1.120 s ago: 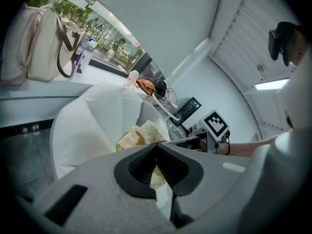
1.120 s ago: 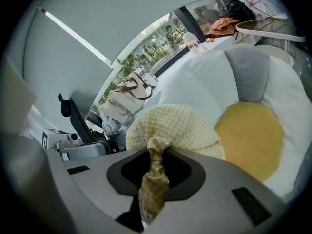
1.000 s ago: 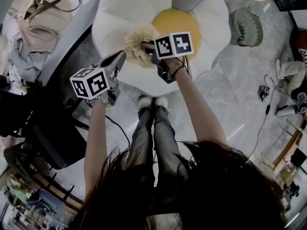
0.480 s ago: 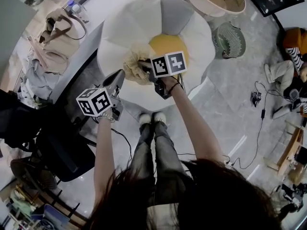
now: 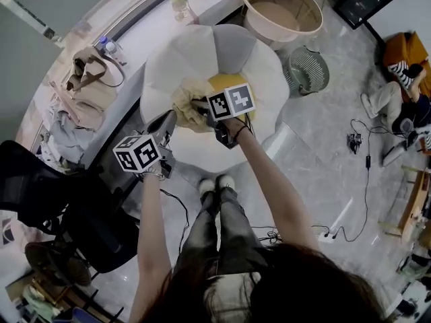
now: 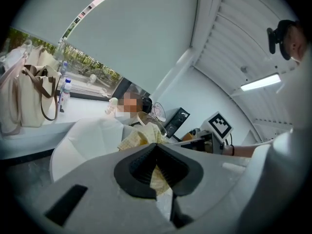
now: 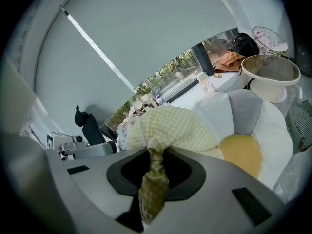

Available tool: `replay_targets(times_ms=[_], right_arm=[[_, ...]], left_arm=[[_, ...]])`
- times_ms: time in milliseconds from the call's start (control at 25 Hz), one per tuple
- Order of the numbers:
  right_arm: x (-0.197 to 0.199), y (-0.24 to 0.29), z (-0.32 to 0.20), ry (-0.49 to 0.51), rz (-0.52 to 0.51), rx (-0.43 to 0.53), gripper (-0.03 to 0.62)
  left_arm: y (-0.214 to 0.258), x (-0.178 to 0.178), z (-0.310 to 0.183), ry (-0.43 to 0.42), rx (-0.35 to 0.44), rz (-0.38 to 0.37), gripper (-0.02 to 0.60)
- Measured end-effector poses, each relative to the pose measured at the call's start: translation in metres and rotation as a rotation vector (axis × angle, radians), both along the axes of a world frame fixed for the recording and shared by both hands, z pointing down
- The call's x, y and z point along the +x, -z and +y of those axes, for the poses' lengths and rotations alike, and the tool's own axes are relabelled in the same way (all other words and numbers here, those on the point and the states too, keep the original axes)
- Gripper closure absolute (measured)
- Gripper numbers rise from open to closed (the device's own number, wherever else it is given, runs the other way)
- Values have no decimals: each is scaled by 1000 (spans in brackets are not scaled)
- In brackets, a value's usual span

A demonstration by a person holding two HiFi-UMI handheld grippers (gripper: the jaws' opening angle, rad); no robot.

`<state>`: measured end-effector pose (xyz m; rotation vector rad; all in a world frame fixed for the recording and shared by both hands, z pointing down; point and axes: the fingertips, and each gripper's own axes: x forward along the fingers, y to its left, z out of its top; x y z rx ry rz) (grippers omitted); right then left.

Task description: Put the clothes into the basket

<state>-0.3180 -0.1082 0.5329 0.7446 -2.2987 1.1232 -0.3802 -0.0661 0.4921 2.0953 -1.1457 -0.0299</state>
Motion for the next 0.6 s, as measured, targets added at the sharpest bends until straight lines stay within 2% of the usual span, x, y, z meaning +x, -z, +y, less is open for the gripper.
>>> replay_targets(times_ms=[280, 600], right_arm=[[13, 18, 12, -47, -3, -6, 523], [24, 50, 15, -73, 6, 48, 523]], left_arm=[[26, 9, 5, -26, 22, 3, 571], [55, 13, 13, -58, 66, -1, 571]])
